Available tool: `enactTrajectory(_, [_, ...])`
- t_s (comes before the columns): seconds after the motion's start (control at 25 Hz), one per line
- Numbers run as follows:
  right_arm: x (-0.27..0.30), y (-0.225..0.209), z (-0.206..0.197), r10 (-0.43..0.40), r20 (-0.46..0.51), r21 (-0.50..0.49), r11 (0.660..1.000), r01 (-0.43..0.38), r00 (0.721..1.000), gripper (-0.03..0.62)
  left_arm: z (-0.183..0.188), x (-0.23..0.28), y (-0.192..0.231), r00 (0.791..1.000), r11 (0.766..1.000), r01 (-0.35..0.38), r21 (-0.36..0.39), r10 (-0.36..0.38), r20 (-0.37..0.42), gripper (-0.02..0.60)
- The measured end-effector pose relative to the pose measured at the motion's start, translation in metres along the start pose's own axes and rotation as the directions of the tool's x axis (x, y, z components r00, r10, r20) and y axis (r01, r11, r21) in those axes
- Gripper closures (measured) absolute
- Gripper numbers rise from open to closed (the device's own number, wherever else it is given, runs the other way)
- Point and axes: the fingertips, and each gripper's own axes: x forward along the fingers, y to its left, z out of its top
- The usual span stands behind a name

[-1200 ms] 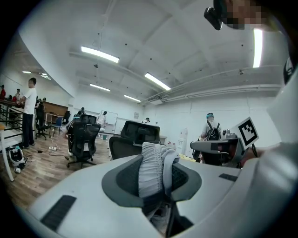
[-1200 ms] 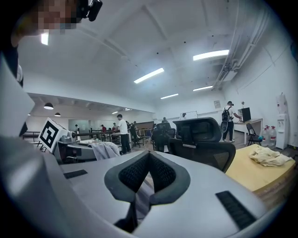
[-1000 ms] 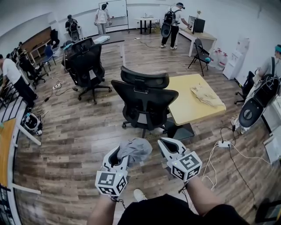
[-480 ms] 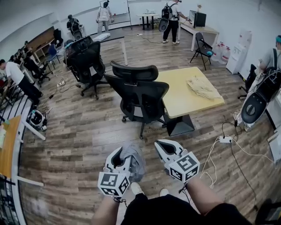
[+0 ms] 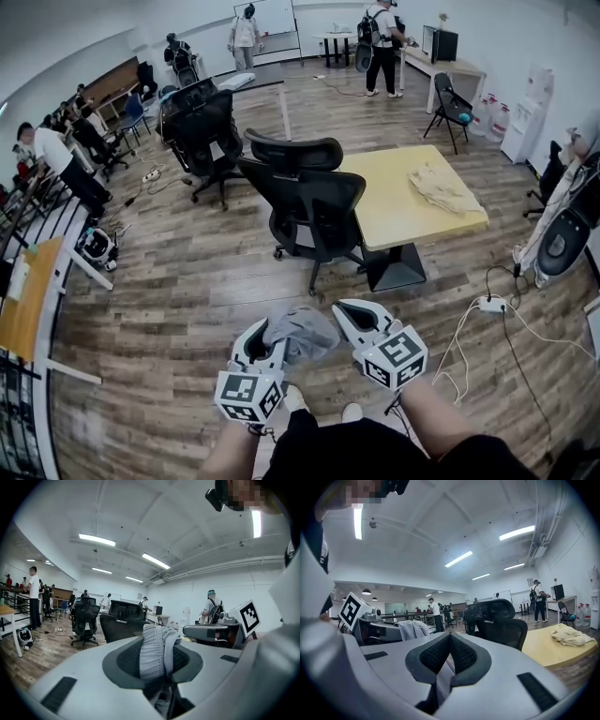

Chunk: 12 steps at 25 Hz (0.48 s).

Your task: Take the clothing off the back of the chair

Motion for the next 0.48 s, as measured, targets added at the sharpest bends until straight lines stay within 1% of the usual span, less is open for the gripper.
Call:
enactTrajectory(0.16, [-0.009,0.000,-0.004,0.017,0.007,0.000,1.000,-0.017,1.000,0.582,0.000,-0.004,-0.010,1.000,1.000,-0.006,0.009,0.006,0.001,0.465])
enactTrajectory(0.32, [-0.014,-0.002,-0.005,0.010,0.012,0.005,1.000,-0.010,1.000,0.582,-0.004,-0.005,-0.014,1.000,1.000,-0.012,0.013,0.012,0.002,0.465])
enactTrajectory(0.48, [-0.016,-0.002,-0.006,0.025,0.008,0.002,1.000,-0.025,1.000,0.582,-0.002,-0.005,-0.018,1.000,1.000,-0.018,0.013,0.018,0.001,0.465])
